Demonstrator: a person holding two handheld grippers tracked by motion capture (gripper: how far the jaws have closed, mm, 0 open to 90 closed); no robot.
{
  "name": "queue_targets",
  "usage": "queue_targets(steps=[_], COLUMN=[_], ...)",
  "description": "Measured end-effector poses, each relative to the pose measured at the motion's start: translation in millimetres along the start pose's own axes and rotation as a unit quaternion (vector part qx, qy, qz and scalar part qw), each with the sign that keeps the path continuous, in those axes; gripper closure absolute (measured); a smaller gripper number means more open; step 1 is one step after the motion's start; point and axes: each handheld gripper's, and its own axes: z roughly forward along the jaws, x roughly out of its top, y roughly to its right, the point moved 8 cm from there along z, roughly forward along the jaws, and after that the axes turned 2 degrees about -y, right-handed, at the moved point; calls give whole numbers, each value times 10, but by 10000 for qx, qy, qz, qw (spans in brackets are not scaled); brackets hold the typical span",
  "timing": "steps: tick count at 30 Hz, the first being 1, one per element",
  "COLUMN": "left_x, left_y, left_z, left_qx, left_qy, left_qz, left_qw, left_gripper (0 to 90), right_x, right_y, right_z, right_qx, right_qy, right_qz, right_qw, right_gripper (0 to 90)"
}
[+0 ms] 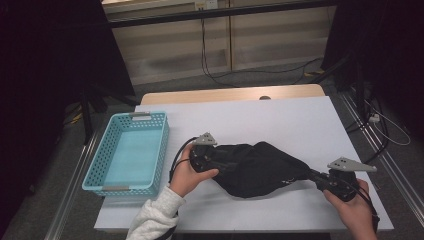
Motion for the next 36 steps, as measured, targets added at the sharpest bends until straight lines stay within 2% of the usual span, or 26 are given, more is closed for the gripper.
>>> queue_targets(steps=[3,5,7,8,9,10,13,15,18,20,23,28,29,32,36], left_x=[-39,-50,-52,-48,-48,-54,-77,-55,5,73,162,246,261,285,299], left_y=[-14,-26,-17,-16,-15,-6,10,7,-9,-43,-114,-221,-247,-296,-304], left_z=[51,61,54,50,43,38,26,-2,-96,-210,-389,-622,-669,-746,-771], left_qx=[20,33,-23,-16,-19,-44,-99,-130,-154,-172,-160,-63,-72,-37,-33], left_qy=[-65,-65,-69,-60,-91,-135,-283,-203,-49,155,520,884,978,1115,1129], left_qz=[63,18,-79,-103,-143,-268,-400,-502,-606,-712,-906,-1071,-1130,-1235,-1252], left_qw=[10000,10000,9999,9999,9999,9995,9988,9984,9980,9972,9944,9903,9887,9861,9857], left_gripper=[412,448,563,586,618,671,798,831,852,856,862,865,865,866,868], right_x=[4,5,2,1,0,1,7,12,24,38,63,158,173,230,290], right_y=[-12,-18,-19,-17,-17,-17,-19,-22,-15,-9,5,-15,-16,-10,-9], right_z=[10,13,14,14,13,11,7,5,-12,-29,-63,-142,-155,-210,-270], right_qx=[14,15,14,12,16,22,34,30,24,32,42,121,117,153,260], right_qy=[-1,6,2,8,9,19,41,47,87,123,172,356,381,475,573], right_qz=[-1,-7,2,-4,6,16,27,10,25,43,65,79,74,77,141], right_qw=[10000,10000,10000,10000,10000,10000,10000,10000,10000,9999,9998,9993,9992,9987,9979], right_gripper=[858,858,857,857,857,857,857,858,859,860,860,859,859,860,861])
